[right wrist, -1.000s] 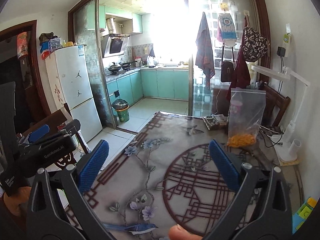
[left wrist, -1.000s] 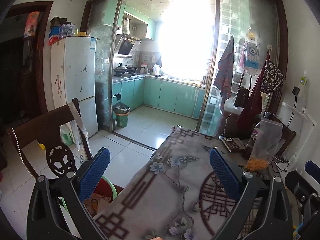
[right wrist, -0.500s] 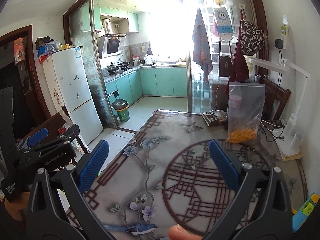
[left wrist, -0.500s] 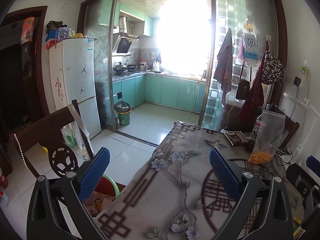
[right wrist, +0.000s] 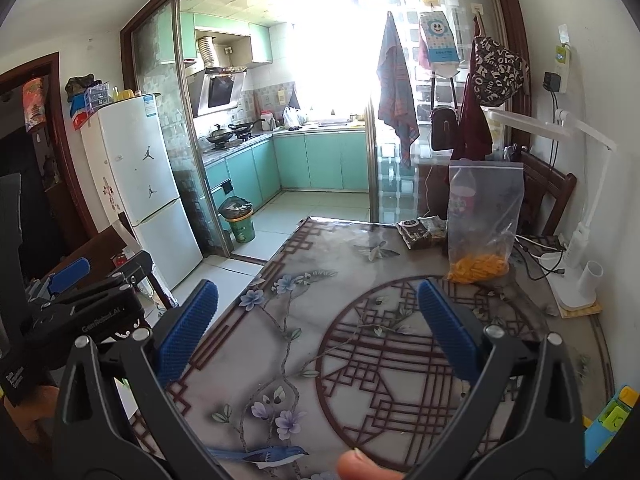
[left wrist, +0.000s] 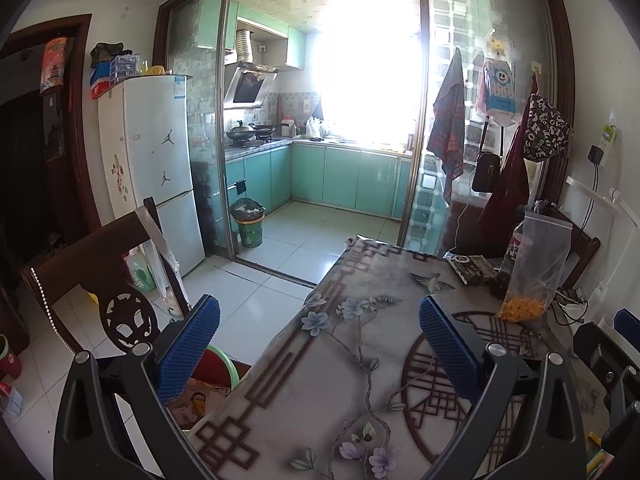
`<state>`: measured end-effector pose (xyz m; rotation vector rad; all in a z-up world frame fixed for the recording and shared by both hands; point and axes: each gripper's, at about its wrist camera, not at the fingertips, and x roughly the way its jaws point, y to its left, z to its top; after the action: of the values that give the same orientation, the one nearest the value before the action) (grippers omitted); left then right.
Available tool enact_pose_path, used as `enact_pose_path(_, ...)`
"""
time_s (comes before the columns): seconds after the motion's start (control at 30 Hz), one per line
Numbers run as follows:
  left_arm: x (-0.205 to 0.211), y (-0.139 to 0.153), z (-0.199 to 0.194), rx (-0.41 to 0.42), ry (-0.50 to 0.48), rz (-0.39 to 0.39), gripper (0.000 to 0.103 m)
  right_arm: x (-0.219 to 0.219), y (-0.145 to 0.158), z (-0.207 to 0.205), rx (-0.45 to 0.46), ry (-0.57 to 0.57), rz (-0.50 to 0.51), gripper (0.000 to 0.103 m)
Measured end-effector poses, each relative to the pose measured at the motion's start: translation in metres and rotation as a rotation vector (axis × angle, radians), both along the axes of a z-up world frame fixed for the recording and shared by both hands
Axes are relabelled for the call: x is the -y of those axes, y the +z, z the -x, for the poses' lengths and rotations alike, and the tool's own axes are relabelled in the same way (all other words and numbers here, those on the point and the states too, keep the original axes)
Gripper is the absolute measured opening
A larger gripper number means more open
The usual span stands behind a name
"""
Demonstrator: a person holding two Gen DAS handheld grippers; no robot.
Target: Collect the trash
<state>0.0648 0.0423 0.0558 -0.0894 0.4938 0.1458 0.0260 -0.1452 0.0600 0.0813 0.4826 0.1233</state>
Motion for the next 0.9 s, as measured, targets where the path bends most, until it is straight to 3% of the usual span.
enact_pose_path(0.7,0.003,-0.005,-0.002,-0.023,-0.013,-0.001,0.095,0.004,-0.005,0.000,-0.013,-0.006,0.000,0.099)
enact_pose_path(0.9,0.014,-0.028,-0.019,-0.085,-0.087,0.004,0.095,0.015,-0.021,-0.007,-0.055,-0.032,0.003,0.099)
